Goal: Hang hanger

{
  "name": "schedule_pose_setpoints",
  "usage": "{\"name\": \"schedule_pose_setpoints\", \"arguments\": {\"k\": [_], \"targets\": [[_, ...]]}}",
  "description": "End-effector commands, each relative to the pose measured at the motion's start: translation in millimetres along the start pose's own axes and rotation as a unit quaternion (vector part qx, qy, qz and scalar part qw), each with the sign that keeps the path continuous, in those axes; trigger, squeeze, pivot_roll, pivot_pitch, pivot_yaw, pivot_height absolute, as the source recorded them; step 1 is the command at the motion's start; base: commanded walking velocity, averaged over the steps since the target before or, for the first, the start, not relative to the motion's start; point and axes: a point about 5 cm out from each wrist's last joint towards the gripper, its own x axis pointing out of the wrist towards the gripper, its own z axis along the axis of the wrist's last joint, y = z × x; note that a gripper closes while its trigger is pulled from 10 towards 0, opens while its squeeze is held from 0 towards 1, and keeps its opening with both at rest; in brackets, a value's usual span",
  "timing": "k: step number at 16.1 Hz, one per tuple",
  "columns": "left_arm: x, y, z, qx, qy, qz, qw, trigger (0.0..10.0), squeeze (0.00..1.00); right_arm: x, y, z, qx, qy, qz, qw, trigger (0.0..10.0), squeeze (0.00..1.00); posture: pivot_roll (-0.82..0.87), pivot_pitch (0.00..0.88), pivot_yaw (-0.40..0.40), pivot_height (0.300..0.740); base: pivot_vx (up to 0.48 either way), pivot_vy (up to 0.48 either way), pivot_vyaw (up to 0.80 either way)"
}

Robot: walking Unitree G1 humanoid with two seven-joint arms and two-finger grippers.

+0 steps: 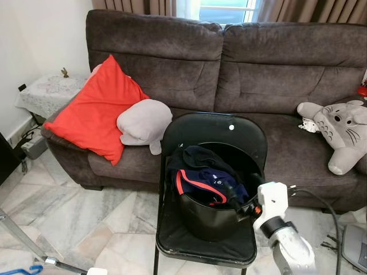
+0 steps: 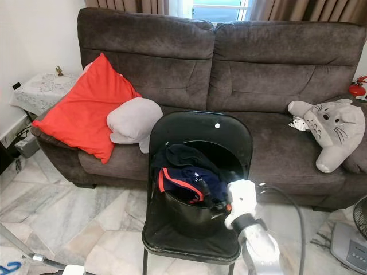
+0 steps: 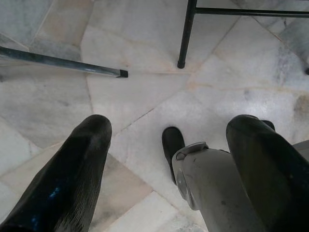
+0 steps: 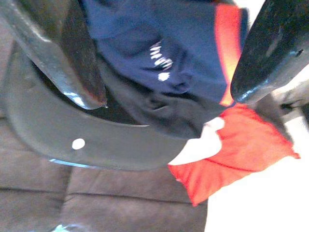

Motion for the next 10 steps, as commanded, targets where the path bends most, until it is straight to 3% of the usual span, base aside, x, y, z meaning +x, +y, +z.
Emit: {"name": "schedule_pose_setpoints", "arguments": {"k": [1,4,6,10], "targets": [[-1.0,1.1,-3,0.003,0.003,0.002,1.000,10.0,0.00,-4.6,5.2,-2,0.009,0.006,0.024,1.000,10.0,0.00,-0.07,0.015,0.002,0.740,0.000,0.000,0.00],[0.1,-1.7,0,0.005,-0.002,-0.003,1.000,10.0,0.00,-14.2,10.9,-14,0.018,0.038,0.063,0.997,10.0,0.00,-0.08,0.017,0.002,0.740,0.000,0.000,0.00],[0.8,-2.7,3,0.006,-0.007,-0.005,1.000,10.0,0.00,-16.0,6.6,-19,0.019,0.047,0.047,0.998,10.0,0.00,-0.08,0.018,0.002,0.740,0.000,0.000,0.00],[0.8,-3.3,3,0.004,-0.011,-0.007,1.000,10.0,0.00,-5.1,5.7,-20,0.023,0.047,0.033,0.998,10.0,0.00,-0.07,0.017,0.000,0.740,0.000,0.000,0.00]]}}
